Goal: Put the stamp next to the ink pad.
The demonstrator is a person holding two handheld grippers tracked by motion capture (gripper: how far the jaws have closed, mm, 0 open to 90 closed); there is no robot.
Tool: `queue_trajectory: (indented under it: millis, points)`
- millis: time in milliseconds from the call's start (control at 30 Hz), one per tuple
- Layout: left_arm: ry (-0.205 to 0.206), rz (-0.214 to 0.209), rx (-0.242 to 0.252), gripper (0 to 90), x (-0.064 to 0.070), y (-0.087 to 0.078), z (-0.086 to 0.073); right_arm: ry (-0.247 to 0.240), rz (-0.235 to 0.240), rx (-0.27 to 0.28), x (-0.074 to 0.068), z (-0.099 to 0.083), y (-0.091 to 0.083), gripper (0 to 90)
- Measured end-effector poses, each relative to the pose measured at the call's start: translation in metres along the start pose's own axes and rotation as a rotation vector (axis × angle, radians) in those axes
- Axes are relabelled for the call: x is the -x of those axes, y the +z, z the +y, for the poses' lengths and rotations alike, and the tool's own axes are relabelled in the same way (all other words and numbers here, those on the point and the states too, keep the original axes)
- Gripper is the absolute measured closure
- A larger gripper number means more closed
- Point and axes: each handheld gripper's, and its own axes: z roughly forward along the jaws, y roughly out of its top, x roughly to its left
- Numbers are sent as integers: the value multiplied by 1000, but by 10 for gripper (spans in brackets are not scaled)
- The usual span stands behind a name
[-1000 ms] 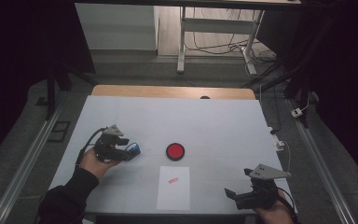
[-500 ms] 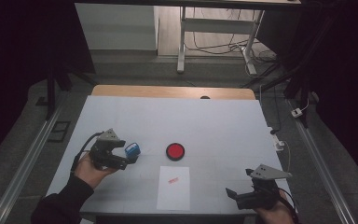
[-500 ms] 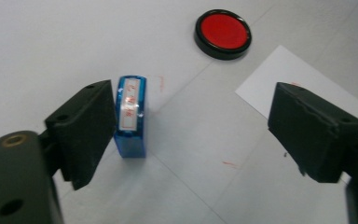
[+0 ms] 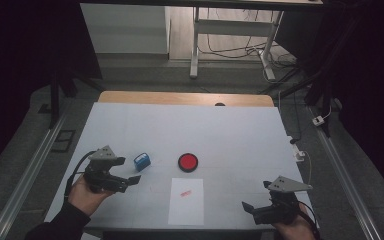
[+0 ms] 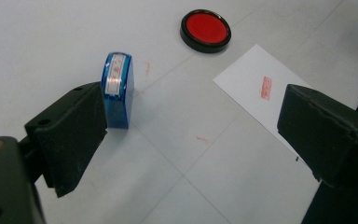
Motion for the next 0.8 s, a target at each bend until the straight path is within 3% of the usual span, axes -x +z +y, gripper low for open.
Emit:
queue_trajectory:
  millis: [300,500,800]
  points:
    - [-18,20,13,50,7,-15,-15,7,-3,-2,1,0,0,0]
    - [-36,7,33,26,12,-24,-28,13,-1,1,1,0,0,0]
    - [-46,33,58,0,16,-37,-43,15,7,1,2,0,-1,0]
